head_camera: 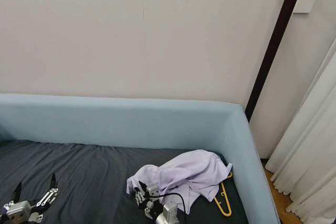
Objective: Pick up the clothes from the sofa and hang them on the clothes hanger.
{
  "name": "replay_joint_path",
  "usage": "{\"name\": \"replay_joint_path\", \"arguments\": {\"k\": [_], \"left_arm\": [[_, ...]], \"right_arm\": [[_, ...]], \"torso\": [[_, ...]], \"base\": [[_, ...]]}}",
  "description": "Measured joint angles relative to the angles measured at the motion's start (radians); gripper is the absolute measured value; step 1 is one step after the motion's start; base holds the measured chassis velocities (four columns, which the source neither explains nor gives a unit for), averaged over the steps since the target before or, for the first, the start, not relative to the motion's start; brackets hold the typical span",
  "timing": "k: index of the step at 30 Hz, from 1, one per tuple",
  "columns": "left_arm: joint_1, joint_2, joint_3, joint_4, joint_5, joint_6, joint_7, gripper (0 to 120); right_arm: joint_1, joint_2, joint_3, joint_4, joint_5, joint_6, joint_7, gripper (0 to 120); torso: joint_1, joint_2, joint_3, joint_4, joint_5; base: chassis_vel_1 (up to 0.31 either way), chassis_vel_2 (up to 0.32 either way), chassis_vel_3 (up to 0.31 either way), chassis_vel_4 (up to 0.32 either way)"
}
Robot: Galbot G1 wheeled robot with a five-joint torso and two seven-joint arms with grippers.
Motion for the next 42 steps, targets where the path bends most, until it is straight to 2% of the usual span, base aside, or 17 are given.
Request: {"name": "replay_joint_path", "arguments": {"k": [1,2,4,6,7,8,11,13,16,17,20,26,33,38,41,42], "left_arm": [[-0.003,-0.001,0.006,-0.001,0.0,0.0,0.0,100],[-0.003,-0.001,0.006,-0.001,0.0,0.0,0.0,100],[-0.006,-0.003,0.017,-0.005,0.003,0.0,0.006,100],[-0.006,-0.004,0.02,-0.009,0.009,0.0,0.011,100],[-0.006,-0.004,0.02,-0.009,0.009,0.0,0.011,100],[-0.005,-0.004,0.021,-0.013,0.009,0.0,0.012,100],[0.001,-0.004,0.019,-0.02,0.01,-0.005,0.014,100],[0.003,-0.005,0.017,-0.02,0.012,-0.009,0.014,100],[0.01,-0.012,0.017,-0.023,0.017,-0.016,0.015,100],[0.01,-0.012,0.017,-0.023,0.017,-0.016,0.015,100],[0.017,-0.02,0.023,-0.027,0.026,-0.018,0.015,100],[0.023,-0.025,0.023,-0.036,0.034,-0.019,0.014,100],[0.035,-0.031,0.022,-0.046,0.045,-0.025,0.013,100],[0.058,-0.034,0.024,-0.051,0.07,-0.049,0.013,100],[0.064,-0.038,0.023,-0.051,0.074,-0.058,0.013,100],[0.064,-0.038,0.023,-0.051,0.074,-0.058,0.013,100]], "right_arm": [[-0.003,-0.006,0.004,0.041,0.036,-0.067,0.062,44],[-0.003,-0.006,0.004,0.041,0.036,-0.067,0.062,44],[-0.009,-0.018,0.033,0.125,0.104,-0.201,0.172,54],[-0.008,-0.046,0.069,0.172,0.081,-0.284,0.204,64],[-0.008,-0.046,0.069,0.172,0.081,-0.284,0.204,64],[-0.005,-0.066,0.092,0.178,0.044,-0.32,0.201,69],[0.014,-0.144,0.166,0.134,-0.079,-0.367,0.125,82],[0.017,-0.174,0.189,0.103,-0.123,-0.369,0.081,86],[0.008,-0.244,0.235,-0.006,-0.263,-0.314,-0.076,98],[0.008,-0.244,0.235,-0.006,-0.263,-0.314,-0.076,98],[-0.034,-0.29,0.258,-0.123,-0.416,-0.228,-0.188,100],[-0.122,-0.318,0.274,-0.171,-0.505,-0.215,-0.255,100],[-0.138,-0.28,0.288,-0.255,-0.54,-0.205,-0.285,100],[-0.117,-0.245,0.312,-0.328,-0.55,-0.171,-0.366,100],[-0.119,-0.244,0.312,-0.341,-0.569,-0.171,-0.39,88],[-0.119,-0.244,0.312,-0.341,-0.569,-0.171,-0.39,88]], "torso": [[0.0,0.0,0.0,0.0001,-0.0002],[0.0,0.0,0.0,0.0001,-0.0002],[0.0,0.0,0.0,0.0,0.0001],[0.0,0.0,0.0,0.0001,0.0001],[0.0,0.0,0.0,0.0001,0.0001],[0.0,0.0,0.0,0.0001,0.0002],[0.0,0.0,0.0,0.0002,0.0004],[0.0,0.0,0.0,0.0001,0.0],[0.0,0.0,0.0,-0.0001,0.0001],[0.0,0.0,0.0,-0.0001,0.0001],[0.0,0.0,0.0,0.0,0.0003],[0.0,0.0,0.0,-0.0001,0.0002],[0.0,0.0,0.0,0.0001,0.0],[0.0,0.0,0.0,0.0005,-0.0001],[0.0,0.0,0.0,0.0,-0.0002],[0.0,0.0,0.0,0.0,-0.0002]], "base": [[0.0,0.0,0.0,0.0],[0.0,0.0,0.0,0.0],[0.0,0.0,0.0,0.0],[0.0,0.0,0.0,0.0],[0.0,0.0,0.0,0.0],[0.0,0.0,0.0,0.0],[0.0,0.0,0.0,0.0],[0.0,0.0,0.0,0.0],[0.0,0.0,0.0,0.0],[0.0,0.0,0.0,0.0],[0.0,0.0,0.0,0.0],[0.0,0.0,0.0,0.0],[0.0,0.0,0.0,0.0],[0.0,0.0,0.0,0.0],[0.0,0.0,0.0,0.0],[0.0,0.0,0.0,0.0]]}}
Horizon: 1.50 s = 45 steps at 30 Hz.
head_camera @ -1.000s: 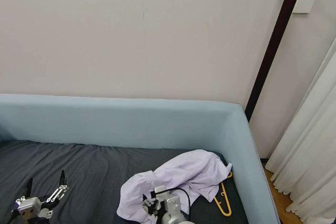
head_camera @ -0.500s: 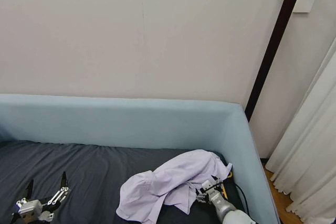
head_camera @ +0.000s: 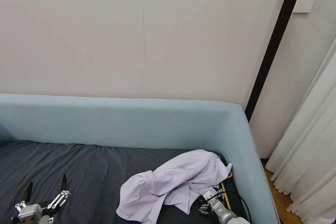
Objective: Pick up the clothes from the sofa and hang them on the clothes hanger.
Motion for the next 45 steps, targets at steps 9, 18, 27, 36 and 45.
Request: {"name": "replay_joint_path", "arguments": {"k": [9,18,27,36,45], "left_arm": [[-0.001,-0.01,0.002,0.0,0.005,-0.012,-0.001,100],[-0.011,-0.005,0.005,0.004,-0.003,-0.029,0.0,100],[-0.018,0.003,0.005,0.009,-0.009,-0.018,0.001,100],[-0.022,0.008,0.007,0.024,-0.016,-0.019,0.003,100],[-0.037,0.023,0.025,0.044,-0.126,-0.078,0.126,100]], "right_arm": [[-0.016,0.006,0.001,-0.006,-0.047,0.014,-0.001,53],[-0.019,0.017,0.007,-0.069,-0.22,0.071,0.016,23],[-0.02,0.022,0.006,-0.074,-0.164,0.066,0.001,0],[-0.049,-0.008,0.088,0.085,-0.078,0.078,0.001,0],[-0.031,-0.111,0.285,0.393,0.25,0.04,-0.257,0]], "torso": [[0.0,0.0,0.0,0.0,0.0001],[0.0,0.0,0.0,0.0,0.0002],[0.0,0.0,0.0,0.0,0.0],[0.0,0.0,0.0,0.0,0.0004],[0.0,0.0,0.0,-0.0002,-0.0001]], "base": [[0.0,0.0,0.0,0.0],[0.0,0.0,0.0,0.0],[0.0,0.0,0.0,0.0],[0.0,0.0,0.0,0.0],[0.0,0.0,0.0,0.0]]}}
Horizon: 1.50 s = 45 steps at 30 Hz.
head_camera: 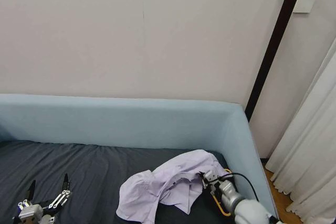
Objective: Pick up the clothes from the sofa and hang them on the clothes hanger.
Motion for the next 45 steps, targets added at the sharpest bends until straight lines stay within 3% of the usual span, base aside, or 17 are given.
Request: {"name": "replay_joint_path", "arguments": {"k": [3,4,6,8,12,19,32,40,43,45], "left_arm": [[-0.012,0.009,0.03,0.016,-0.065,-0.059,0.127,100],[-0.012,0.009,0.03,0.016,-0.065,-0.059,0.127,100],[-0.021,0.01,0.052,0.038,-0.092,-0.093,0.224,100],[-0.028,0.001,0.079,0.067,-0.111,-0.122,0.322,100],[-0.037,-0.018,0.129,0.12,-0.086,-0.161,0.417,100],[-0.059,-0.058,0.219,0.2,0.06,-0.195,0.391,100],[-0.182,-0.11,0.25,0.402,0.252,-0.194,0.335,100],[-0.239,-0.097,0.251,0.461,0.26,-0.172,0.345,80],[-0.245,-0.095,0.251,0.475,0.257,-0.172,0.357,63],[-0.245,-0.095,0.251,0.476,0.256,-0.173,0.357,59]], "right_arm": [[0.069,-0.003,0.027,0.107,0.23,0.018,0.001,0],[0.069,-0.003,0.027,0.107,0.23,0.018,0.001,0],[0.117,0.016,0.029,0.138,0.34,0.066,0.024,0],[0.153,0.034,0.032,0.156,0.397,0.109,0.036,0],[0.167,0.045,0.032,0.181,0.431,0.13,0.041,0],[0.14,0.057,0.025,0.225,0.425,0.131,0.041,0],[0.155,0.073,0.012,0.265,0.43,0.143,0.027,0],[0.144,0.067,0.017,0.291,0.43,0.141,0.024,0],[0.138,0.065,0.024,0.3,0.428,0.137,0.024,0],[0.138,0.065,0.026,0.301,0.427,0.136,0.024,0]], "torso": [[0.0,0.0,0.0,0.0003,0.0001],[0.0,0.0,0.0,0.0003,0.0001],[0.0,0.0,0.0,0.0004,0.0003],[0.0,0.0,0.0,0.0005,0.0001],[0.0,0.0,0.0,0.0003,0.0003],[0.0,0.0,0.0,0.0001,0.0003],[0.0,0.0,0.0,0.0002,0.0002],[0.0,0.0,0.0,0.0002,0.0003],[0.0,0.0,0.0,0.0002,0.0002],[0.0,0.0,0.0,0.0002,0.0002]], "base": [[0.0,0.0,0.0,0.0],[0.0,0.0,0.0,0.0],[0.0,0.0,0.0,0.0],[0.0,0.0,0.0,0.0],[0.0,0.0,0.0,0.0],[0.0,0.0,0.0,0.0],[0.0,0.0,0.0,0.0],[0.0,0.0,0.0,0.0],[0.0,0.0,0.0,0.0],[0.0,0.0,0.0,0.0]]}}
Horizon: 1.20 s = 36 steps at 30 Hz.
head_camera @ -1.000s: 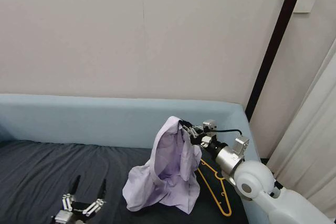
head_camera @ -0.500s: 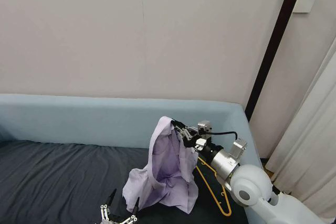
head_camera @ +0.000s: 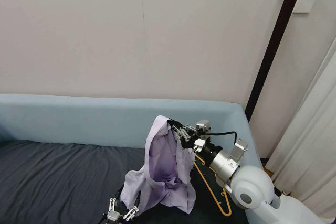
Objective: Pick up the clothes from the sofa and hang them on the clothes hanger.
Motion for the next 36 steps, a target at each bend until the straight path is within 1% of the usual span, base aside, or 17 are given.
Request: {"name": "replay_joint_path", "arguments": {"k": [4,5,8,10,13,14,16,18,22,23,24,26,28,29,33,34,36], "left_arm": [[0.002,0.0,0.004,-0.002,-0.002,-0.003,0.0,41],[0.002,0.0,0.004,-0.002,-0.002,-0.003,0.0,41],[0.004,-0.001,0.007,-0.008,-0.003,-0.005,0.0,27],[0.005,-0.001,0.007,-0.012,-0.004,-0.006,0.0,24],[0.014,0.008,0.008,-0.036,-0.037,-0.011,0.016,9],[0.014,0.008,0.008,-0.036,-0.037,-0.011,0.016,9],[0.027,0.024,0.007,-0.071,-0.093,-0.012,0.044,0],[0.033,0.032,0.006,-0.091,-0.114,-0.013,0.053,0],[0.065,0.082,-0.01,-0.227,-0.207,-0.008,0.078,0],[0.065,0.082,-0.01,-0.227,-0.207,-0.008,0.078,0],[0.076,0.104,-0.02,-0.3,-0.242,0.006,0.079,0],[0.087,0.136,-0.038,-0.394,-0.291,0.029,0.079,0],[0.096,0.19,-0.069,-0.536,-0.382,0.072,0.078,0],[0.096,0.19,-0.069,-0.536,-0.382,0.072,0.078,0],[0.103,0.271,-0.15,-0.696,-0.546,0.133,0.056,0],[0.103,0.271,-0.15,-0.696,-0.546,0.133,0.056,0],[0.105,0.297,-0.175,-0.74,-0.61,0.15,0.055,0]], "right_arm": [[-0.001,0.006,0.002,0.003,-0.003,-0.002,0.001,0],[-0.001,0.006,0.002,0.003,-0.003,-0.002,0.001,0],[-0.002,0.008,0.005,0.009,-0.003,-0.003,0.004,0],[-0.002,0.008,0.007,0.01,-0.003,-0.003,0.005,0],[-0.004,0.003,0.022,0.016,0.002,-0.002,0.006,0],[-0.004,0.003,0.022,0.016,0.002,-0.002,0.006,0],[-0.005,-0.003,0.035,0.021,0.008,0.001,0.008,0],[-0.003,-0.007,0.04,0.022,0.011,0.004,0.011,0],[0.022,-0.024,0.094,0.033,0.047,0.009,0.054,0],[0.022,-0.024,0.094,0.033,0.047,0.009,0.054,0],[0.039,-0.033,0.113,0.044,0.069,0.009,0.073,0],[0.065,-0.048,0.135,0.064,0.103,0.01,0.103,0],[0.1,-0.081,0.172,0.109,0.156,0.016,0.129,0],[0.1,-0.081,0.172,0.109,0.156,0.016,0.129,0],[0.132,-0.131,0.238,0.215,0.257,0.051,0.109,0],[0.132,-0.131,0.238,0.215,0.257,0.051,0.109,0],[0.15,-0.152,0.27,0.264,0.323,0.068,0.079,0]], "torso": [[0.0,0.0,0.0,0.0,0.0001],[0.0,0.0,0.0,0.0,0.0001],[0.0,0.0,0.0,0.0,0.0],[0.0,0.0,0.0,0.0,0.0],[0.0,0.0,0.0,0.0,0.0],[0.0,0.0,0.0,0.0,0.0],[0.0,0.0,0.0,0.0,0.0],[0.0,0.0,0.0,0.0,0.0],[0.0,0.0,0.0,0.0,0.0],[0.0,0.0,0.0,0.0,0.0],[0.0,0.0,0.0,0.0,-0.0001],[0.0,0.0,0.0,0.0,0.0],[0.0,0.0,0.0,0.0,0.0001],[0.0,0.0,0.0,0.0,0.0001],[0.0,0.0,0.0,0.0,0.0001],[0.0,0.0,0.0,0.0,0.0001],[0.0,0.0,0.0,0.0,-0.0001]], "base": [[0.0,0.0,0.0,0.0],[0.0,0.0,0.0,0.0],[0.0,0.0,0.0,0.0],[0.0,0.0,0.0,0.0],[0.0,0.0,0.0,0.0],[0.0,0.0,0.0,0.0],[0.0,0.0,0.0,0.0],[0.0,0.0,0.0,0.0],[0.0,0.0,0.0,0.0],[0.0,0.0,0.0,0.0],[0.0,0.0,0.0,0.0],[0.0,0.0,0.0,0.0],[0.0,0.0,0.0,0.0],[0.0,0.0,0.0,0.0],[0.0,0.0,0.0,0.0],[0.0,0.0,0.0,0.0],[0.0,0.0,0.0,0.0]]}}
